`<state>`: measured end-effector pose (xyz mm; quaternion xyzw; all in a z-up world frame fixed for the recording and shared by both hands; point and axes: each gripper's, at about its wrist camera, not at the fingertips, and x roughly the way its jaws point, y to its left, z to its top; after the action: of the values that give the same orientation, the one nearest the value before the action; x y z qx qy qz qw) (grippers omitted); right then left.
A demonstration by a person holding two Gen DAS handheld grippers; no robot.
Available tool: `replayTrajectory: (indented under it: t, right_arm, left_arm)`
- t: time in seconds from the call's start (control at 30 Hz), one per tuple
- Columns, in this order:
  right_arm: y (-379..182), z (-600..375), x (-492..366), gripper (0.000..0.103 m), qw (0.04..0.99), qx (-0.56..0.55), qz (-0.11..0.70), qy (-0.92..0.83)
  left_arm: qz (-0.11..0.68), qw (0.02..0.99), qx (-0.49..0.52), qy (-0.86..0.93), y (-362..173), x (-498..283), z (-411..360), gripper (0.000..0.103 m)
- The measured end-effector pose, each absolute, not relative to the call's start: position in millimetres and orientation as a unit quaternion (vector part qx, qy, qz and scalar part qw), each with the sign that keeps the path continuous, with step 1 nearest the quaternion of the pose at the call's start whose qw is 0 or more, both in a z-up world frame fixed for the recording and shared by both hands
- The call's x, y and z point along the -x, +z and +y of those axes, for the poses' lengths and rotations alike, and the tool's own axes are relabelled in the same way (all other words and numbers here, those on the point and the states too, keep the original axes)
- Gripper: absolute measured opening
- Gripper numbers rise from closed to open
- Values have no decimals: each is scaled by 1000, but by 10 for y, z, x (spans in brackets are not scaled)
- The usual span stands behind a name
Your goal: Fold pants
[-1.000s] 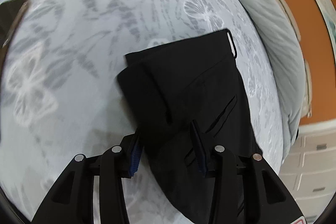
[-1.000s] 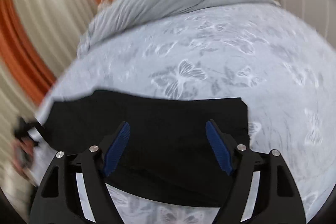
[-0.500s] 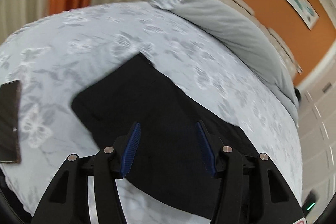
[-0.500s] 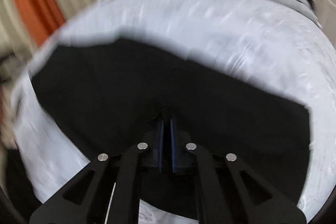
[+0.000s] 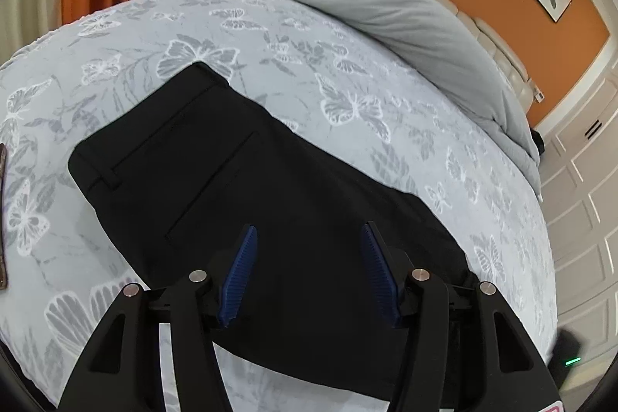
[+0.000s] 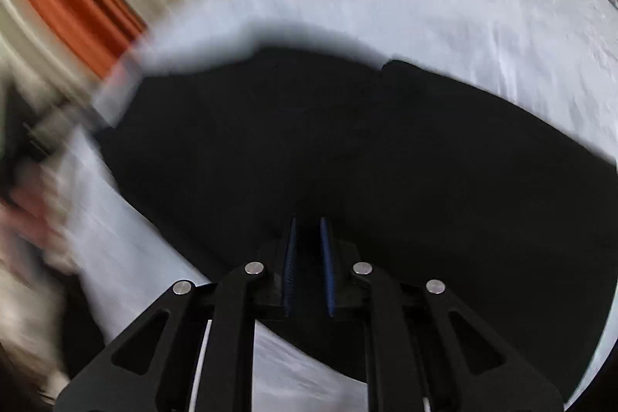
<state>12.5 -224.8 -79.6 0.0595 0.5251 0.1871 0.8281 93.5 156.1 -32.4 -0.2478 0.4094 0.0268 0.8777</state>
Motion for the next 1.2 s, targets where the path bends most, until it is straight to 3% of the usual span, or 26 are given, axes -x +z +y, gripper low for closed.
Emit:
replayTrajectory:
  t: [0.07, 0.1, 0.13, 0.2, 0.4, 0.5, 0.63, 0.83, 1.0, 1.07, 1.13, 1.17, 1.2]
  right_arm:
    - [-412, -2615, -2, 11, 863, -88, 472, 161]
    - [-231, -2842, 75, 17, 880, -108, 440, 145]
    - [-85, -3093, 160, 42, 894, -131, 410, 125]
    - [89, -3630, 353, 68, 915, -168, 363, 47]
    - [-151, -4263, 580, 68, 884, -258, 389, -33]
    - [-259, -4212, 524, 68, 878, -244, 411, -28]
    - [-208, -3911, 565, 70, 903, -141, 407, -12]
    - [-418, -2804, 463, 76, 910, 83, 398, 82]
    - [-737, -2130, 211, 76, 883, 123, 428, 149]
    - [-851, -1951, 133, 73, 877, 143, 431, 157]
    - [-919, -1976, 18, 19, 868, 110, 455, 165]
    - [-880, -2132, -56, 6, 870, 58, 467, 149]
    - [-792, -2379, -87, 4, 873, 4, 471, 128]
  left_arm:
    - [412, 876, 250, 24, -324, -936, 1579, 54]
    - [411, 876, 251, 21, -319, -937, 1587, 58]
    - [413, 876, 250, 17, -316, -943, 1581, 60]
    - [419, 874, 245, -2, -321, -963, 1521, 61]
    - [480, 819, 264, -168, -553, -1156, 751, 66]
    - [528, 767, 290, -219, -831, -1303, 222, 66]
    - [570, 731, 296, -229, -1157, -1347, -249, 66]
    - [502, 789, 289, -203, -835, -1229, -120, 67]
    - [469, 819, 292, -156, -684, -1209, 227, 70]
    - [473, 824, 281, -136, -708, -1213, 286, 70]
    - [479, 823, 277, -128, -753, -1206, 322, 70]
    - [484, 821, 275, -127, -780, -1206, 319, 70]
    - [490, 818, 273, -129, -802, -1211, 334, 70]
